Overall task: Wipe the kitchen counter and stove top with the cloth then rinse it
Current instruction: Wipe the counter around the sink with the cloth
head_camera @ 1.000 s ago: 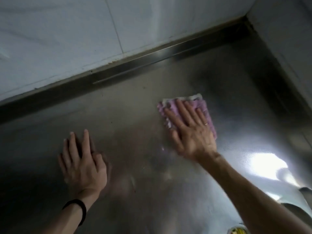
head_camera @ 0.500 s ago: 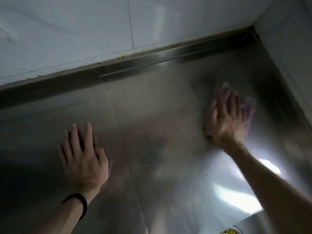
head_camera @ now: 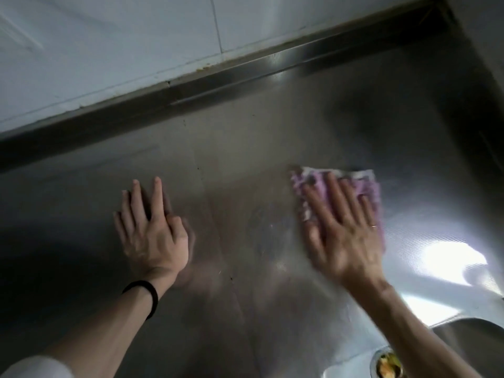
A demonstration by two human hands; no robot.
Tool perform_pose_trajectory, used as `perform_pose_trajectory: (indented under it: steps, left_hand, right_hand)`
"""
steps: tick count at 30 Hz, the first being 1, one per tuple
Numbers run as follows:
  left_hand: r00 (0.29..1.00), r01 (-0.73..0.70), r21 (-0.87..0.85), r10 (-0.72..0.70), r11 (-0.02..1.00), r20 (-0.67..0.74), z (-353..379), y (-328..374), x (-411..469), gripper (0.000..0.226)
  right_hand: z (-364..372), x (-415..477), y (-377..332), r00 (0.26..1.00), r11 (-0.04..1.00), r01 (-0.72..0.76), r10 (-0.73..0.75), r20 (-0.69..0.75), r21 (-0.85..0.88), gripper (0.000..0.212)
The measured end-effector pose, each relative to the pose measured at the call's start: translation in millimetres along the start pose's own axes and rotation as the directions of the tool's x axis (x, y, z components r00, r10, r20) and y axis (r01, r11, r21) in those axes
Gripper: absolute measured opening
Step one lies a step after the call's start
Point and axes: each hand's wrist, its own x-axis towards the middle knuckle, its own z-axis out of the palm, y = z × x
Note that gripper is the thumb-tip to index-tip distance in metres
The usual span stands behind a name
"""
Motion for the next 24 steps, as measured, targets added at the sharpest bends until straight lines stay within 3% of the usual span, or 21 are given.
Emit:
perform_pose_trajectory:
  steps: [3, 6, 11, 14, 20, 24]
  left_hand:
    - [1.000, -0.003, -0.009, 0.003, 1.000, -0.012, 1.3, -1.3, 0.2, 0.075]
    - [0.999, -0.014, -0.023, 0.013, 1.000, -0.040, 3.9, -3.3, 0.4, 0.075]
    - [0.999, -0.010, -0.026, 0.009, 1.000, -0.049, 8.5, -4.2, 1.6, 0.074]
    - [0.997, -0.013, -0.036, 0.010, 0.999, -0.070, 11.6, -6.8, 1.9, 0.074]
    - [0.994, -0.028, -0.046, 0.023, 0.999, -0.108, 20.6, -11.9, 3.1, 0.074]
    - [0.991, -0.025, -0.058, 0.017, 0.998, -0.130, 20.9, -11.5, 2.6, 0.074]
  right_hand:
    - [-22.7, -4.8, 115.6, 0.965, 0.964, -0.259, 0.260, 0.024, -0.057, 0.061]
    - [-43.2, -18.1, 183.9, 0.851, 0.854, -0.520, 0.518, 0.086, -0.003, 0.064]
    - [-46.1, -12.1, 150.3, 0.750, 0.750, -0.661, 0.660, 0.028, 0.009, 0.068]
    - [-46.2, -26.7, 81.6, 0.820, 0.822, -0.568, 0.569, 0.058, -0.027, 0.071]
    - [0.1, -114.3, -110.4, 0.964, 0.983, -0.179, 0.169, 0.206, 0.034, 0.071]
    - [15.0, -138.6, -141.4, 0.983, 0.994, -0.062, 0.045, 0.176, 0.094, 0.072]
